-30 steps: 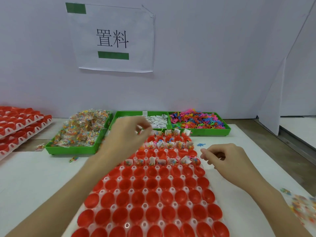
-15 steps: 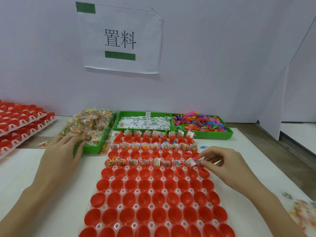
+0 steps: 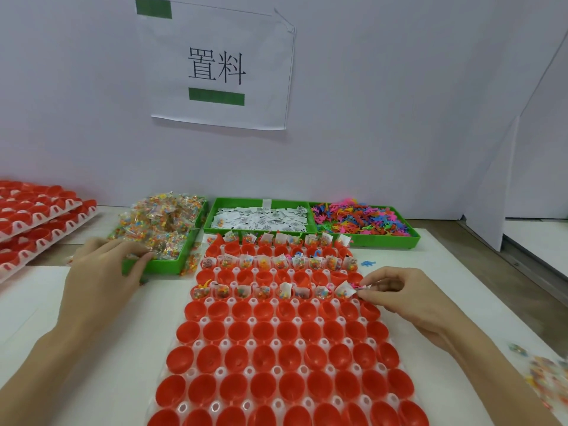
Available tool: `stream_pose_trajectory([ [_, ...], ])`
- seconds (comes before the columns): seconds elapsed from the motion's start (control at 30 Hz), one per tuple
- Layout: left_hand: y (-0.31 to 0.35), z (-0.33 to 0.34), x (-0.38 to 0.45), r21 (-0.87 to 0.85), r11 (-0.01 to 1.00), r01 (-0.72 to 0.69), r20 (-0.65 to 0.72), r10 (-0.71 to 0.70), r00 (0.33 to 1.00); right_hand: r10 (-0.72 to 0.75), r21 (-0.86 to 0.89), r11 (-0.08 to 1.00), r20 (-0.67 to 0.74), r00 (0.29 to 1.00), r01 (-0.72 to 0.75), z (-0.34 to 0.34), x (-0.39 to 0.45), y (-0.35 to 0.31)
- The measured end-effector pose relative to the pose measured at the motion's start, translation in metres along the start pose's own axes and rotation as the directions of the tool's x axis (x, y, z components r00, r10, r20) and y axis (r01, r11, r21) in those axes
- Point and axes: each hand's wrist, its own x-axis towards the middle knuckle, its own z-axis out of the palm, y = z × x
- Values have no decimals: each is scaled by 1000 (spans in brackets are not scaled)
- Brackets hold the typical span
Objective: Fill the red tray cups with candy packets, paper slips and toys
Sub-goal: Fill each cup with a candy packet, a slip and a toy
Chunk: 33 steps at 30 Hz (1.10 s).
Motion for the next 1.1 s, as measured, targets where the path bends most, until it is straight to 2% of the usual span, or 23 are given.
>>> stream_pose_trajectory([
  [0.2,-4,-1,0,-37,999,-7,-26,6,1000,-71,26,997,-31,997,72,-16,-2,1],
  [0.4,-3,-10,1,68,981,-181,-10,182,983,-123,75,989,-105,987,131,-18,-3,5],
  [0.47,-2,-10,3,84,980,-183,-8,184,983,-188,15,982,-106,976,191,-13,-4,2],
  [0.6,1,-9,1,148,969,-196,7,197,980,-410,-271,886,-81,908,376,0,-7,-2],
  [0.7,2,-9,1,171,967,-190,-13,195,981,-512,-339,814,-36,858,472,7,-9,-1],
  [0.8,5,-10,2,189,970,-155,-19,162,987,-556,-382,759,38,830,526,11,-9,3],
  [0.9,5,-10,1,171,974,-151,-3,154,988,-547,-465,713,99,831,525,14,-7,6],
  [1.1,9,-9,1,110,985,-134,-1,135,991,-570,-489,686,100,816,539,16,-6,8],
])
